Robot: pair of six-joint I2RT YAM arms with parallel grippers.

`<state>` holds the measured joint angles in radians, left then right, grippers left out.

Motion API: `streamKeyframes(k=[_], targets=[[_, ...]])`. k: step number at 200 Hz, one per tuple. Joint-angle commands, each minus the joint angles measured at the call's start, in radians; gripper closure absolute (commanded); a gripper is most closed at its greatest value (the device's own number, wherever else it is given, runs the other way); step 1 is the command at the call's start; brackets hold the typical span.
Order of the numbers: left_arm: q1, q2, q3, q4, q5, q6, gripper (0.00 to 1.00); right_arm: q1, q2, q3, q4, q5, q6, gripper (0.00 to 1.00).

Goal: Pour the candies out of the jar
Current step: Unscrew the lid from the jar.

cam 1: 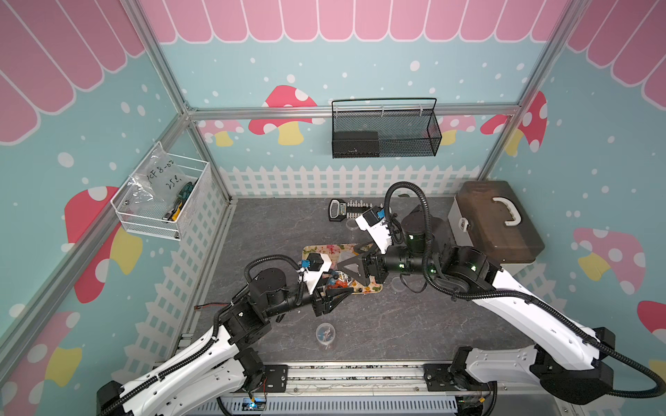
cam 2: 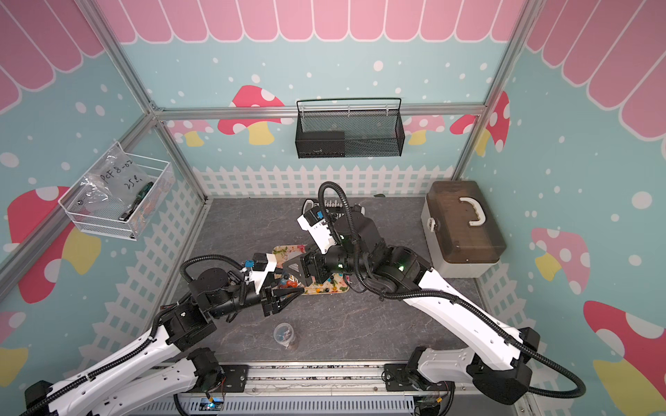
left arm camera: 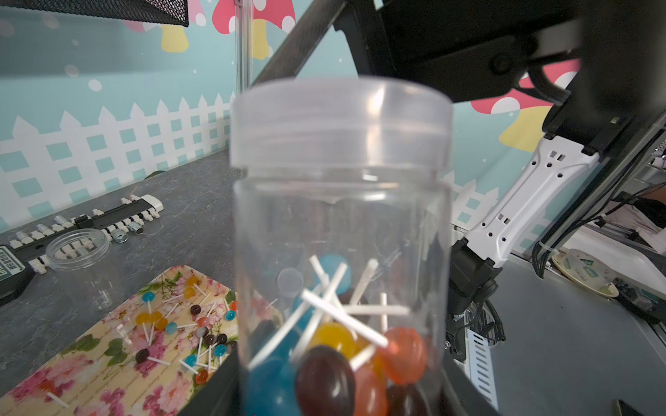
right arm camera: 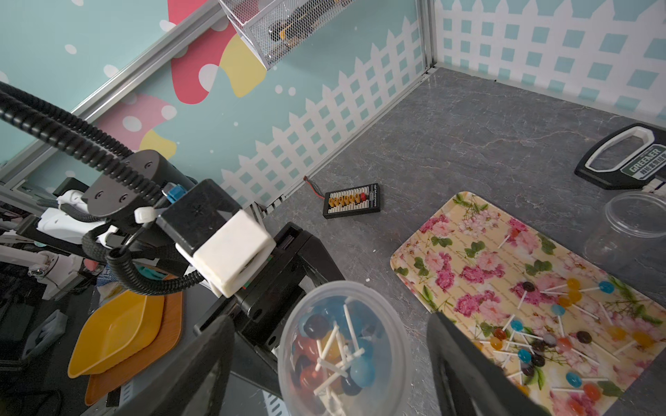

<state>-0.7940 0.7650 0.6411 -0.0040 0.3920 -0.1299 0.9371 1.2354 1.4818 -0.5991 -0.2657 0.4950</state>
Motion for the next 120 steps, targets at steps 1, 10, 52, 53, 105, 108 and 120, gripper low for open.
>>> streamKeyframes(k=[1, 10, 52, 53, 105, 108, 120], targets=[[0.004, -0.002, 0.006, 0.018, -0.004, 0.011, 0.41, 0.008, 0.008, 0.000, -0.013, 0.024, 0.008, 0.19], [0.004, -0.004, 0.006, 0.018, -0.005, 0.010, 0.41, 0.006, 0.009, -0.003, -0.014, 0.029, 0.008, 0.19], [0.004, -0.006, 0.006, 0.019, -0.002, 0.009, 0.42, 0.008, 0.015, -0.009, -0.022, 0.025, 0.002, 0.27], [0.004, -0.005, 0.006, 0.019, -0.003, 0.009, 0.42, 0.007, 0.015, -0.009, -0.021, 0.025, 0.002, 0.28], [0.004, -0.010, 0.008, 0.018, -0.002, 0.006, 0.41, 0.006, 0.027, 0.000, -0.019, 0.003, -0.023, 0.43], [0.004, -0.011, 0.009, 0.018, -0.001, 0.004, 0.41, 0.006, 0.027, 0.001, -0.019, 0.003, -0.025, 0.44], [0.004, -0.011, 0.012, 0.016, 0.005, 0.005, 0.41, 0.006, 0.024, 0.002, -0.016, 0.002, -0.040, 0.47]])
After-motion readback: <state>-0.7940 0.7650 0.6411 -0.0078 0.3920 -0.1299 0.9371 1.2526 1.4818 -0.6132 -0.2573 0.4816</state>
